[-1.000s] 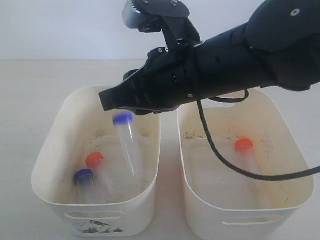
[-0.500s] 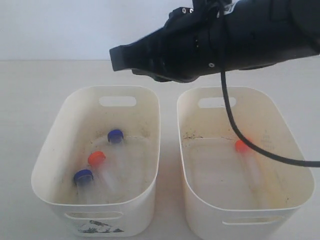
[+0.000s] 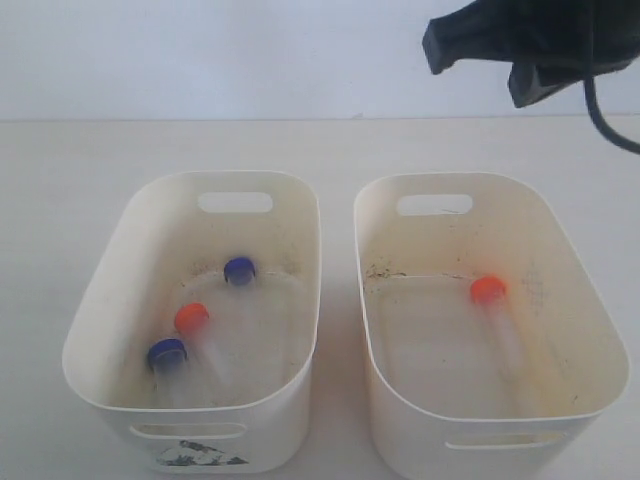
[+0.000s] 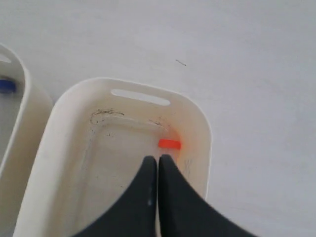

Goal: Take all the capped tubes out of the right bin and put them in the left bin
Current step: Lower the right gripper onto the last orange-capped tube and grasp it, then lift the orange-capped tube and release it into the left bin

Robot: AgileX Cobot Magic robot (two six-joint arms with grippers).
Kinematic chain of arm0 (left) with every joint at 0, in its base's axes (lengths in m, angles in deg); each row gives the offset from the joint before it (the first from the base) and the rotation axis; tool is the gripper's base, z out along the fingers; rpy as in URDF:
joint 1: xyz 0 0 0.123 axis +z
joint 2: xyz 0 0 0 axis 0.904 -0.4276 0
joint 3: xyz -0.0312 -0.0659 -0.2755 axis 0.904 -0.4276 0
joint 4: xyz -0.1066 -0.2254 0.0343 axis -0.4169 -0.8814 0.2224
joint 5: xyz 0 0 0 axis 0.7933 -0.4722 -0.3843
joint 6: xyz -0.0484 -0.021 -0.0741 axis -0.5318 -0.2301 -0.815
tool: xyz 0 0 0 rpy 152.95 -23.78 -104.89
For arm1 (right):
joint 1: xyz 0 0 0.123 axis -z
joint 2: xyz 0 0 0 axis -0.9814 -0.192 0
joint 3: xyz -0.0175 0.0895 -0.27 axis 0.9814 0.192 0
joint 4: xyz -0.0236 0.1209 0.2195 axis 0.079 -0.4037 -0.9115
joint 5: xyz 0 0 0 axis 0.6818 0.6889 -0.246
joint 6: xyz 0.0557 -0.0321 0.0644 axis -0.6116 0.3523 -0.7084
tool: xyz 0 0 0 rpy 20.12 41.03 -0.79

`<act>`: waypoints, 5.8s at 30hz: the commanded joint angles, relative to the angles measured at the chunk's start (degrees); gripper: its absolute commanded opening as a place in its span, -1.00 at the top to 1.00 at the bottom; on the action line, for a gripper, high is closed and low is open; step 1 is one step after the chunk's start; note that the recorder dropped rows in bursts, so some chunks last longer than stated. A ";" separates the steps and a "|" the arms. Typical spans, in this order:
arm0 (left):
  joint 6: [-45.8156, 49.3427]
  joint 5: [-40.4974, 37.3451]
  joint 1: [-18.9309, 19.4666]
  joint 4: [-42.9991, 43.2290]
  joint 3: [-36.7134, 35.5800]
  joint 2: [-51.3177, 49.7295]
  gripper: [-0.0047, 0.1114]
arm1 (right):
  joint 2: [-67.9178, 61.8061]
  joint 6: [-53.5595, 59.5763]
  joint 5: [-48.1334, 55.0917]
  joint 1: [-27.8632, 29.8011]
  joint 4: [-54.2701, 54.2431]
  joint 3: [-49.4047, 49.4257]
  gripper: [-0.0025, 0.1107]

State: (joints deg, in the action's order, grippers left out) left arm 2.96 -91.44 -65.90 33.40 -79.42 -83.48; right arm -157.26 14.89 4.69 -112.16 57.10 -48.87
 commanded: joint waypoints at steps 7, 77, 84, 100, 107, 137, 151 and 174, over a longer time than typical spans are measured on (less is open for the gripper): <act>-0.66 0.54 0.06 -0.06 0.23 0.07 0.84 | -12.85 1.16 2.35 0.15 -1.81 -3.84 0.96; -0.66 0.54 0.06 -0.06 0.23 0.07 0.84 | -40.98 -6.41 -7.77 0.15 0.75 10.37 -0.42; -0.66 0.54 0.06 -0.06 0.23 0.07 0.84 | -42.99 -6.41 -9.43 0.15 0.46 10.37 -0.41; -0.66 0.54 0.06 -0.06 0.23 0.07 0.84 | -43.12 -7.54 -3.15 0.15 3.13 10.37 0.16; -0.66 0.54 0.06 -0.06 0.23 0.07 0.84 | -43.12 -7.27 -4.33 0.15 3.17 10.37 0.16; -0.66 0.54 0.06 -0.06 0.23 0.07 0.84 | -11.60 0.14 -1.61 0.15 -0.31 10.27 0.96; -0.66 0.54 0.06 -0.06 0.23 0.07 0.84 | 0.15 36.18 -30.85 0.15 -42.73 10.38 0.96; -0.66 0.54 0.06 -0.06 0.23 0.07 0.84 | 13.71 48.62 -28.84 0.05 -40.67 10.38 0.93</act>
State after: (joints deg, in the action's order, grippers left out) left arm 2.96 -91.44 -65.90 33.40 -79.42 -83.48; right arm -147.31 62.79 -25.07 -112.12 14.54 -38.50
